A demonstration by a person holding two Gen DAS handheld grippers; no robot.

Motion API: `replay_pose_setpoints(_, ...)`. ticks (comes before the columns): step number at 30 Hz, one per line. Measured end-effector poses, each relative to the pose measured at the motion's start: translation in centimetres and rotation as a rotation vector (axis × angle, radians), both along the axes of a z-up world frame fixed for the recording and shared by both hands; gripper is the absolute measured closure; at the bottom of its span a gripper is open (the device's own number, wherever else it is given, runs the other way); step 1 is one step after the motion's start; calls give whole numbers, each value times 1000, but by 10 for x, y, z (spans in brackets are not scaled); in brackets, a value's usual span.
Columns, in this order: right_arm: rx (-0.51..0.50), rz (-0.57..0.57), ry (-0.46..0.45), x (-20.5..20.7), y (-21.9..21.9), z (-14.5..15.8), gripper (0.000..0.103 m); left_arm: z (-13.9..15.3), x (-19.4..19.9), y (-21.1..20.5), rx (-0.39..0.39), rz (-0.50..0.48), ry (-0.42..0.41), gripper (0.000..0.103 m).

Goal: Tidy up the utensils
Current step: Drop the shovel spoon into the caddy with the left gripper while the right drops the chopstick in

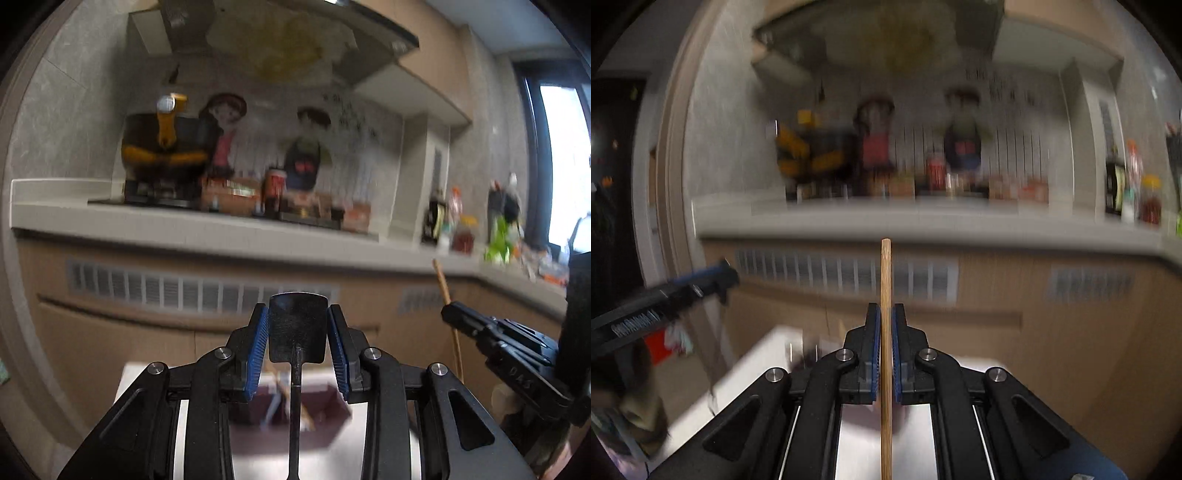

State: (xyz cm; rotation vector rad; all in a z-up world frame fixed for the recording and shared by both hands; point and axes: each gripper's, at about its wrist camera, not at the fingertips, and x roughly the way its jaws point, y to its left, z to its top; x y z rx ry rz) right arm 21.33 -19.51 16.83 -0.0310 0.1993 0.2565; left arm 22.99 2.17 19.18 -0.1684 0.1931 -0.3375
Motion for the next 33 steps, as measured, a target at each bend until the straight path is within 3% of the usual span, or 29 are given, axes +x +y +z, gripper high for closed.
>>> replay_pose_setpoints(2,33,6,-76,12,5,17,98,4,16,1,-17,-2,-10,70)
replay_pose_setpoints(5,44,24,-122,30,13,25,98,1,39,6,-32,11,-13,70)
replay_pose_setpoints(12,39,45,-148,72,33,4,98,-24,81,3,-24,-4,-8,70)
replay_pose_setpoints(22,-3,-27,-76,135,40,-51,98,-66,133,-1,-62,-26,50,70)
replay_pose_setpoints(33,-31,-26,9,162,43,-90,97,-101,157,-9,-72,4,72,70)
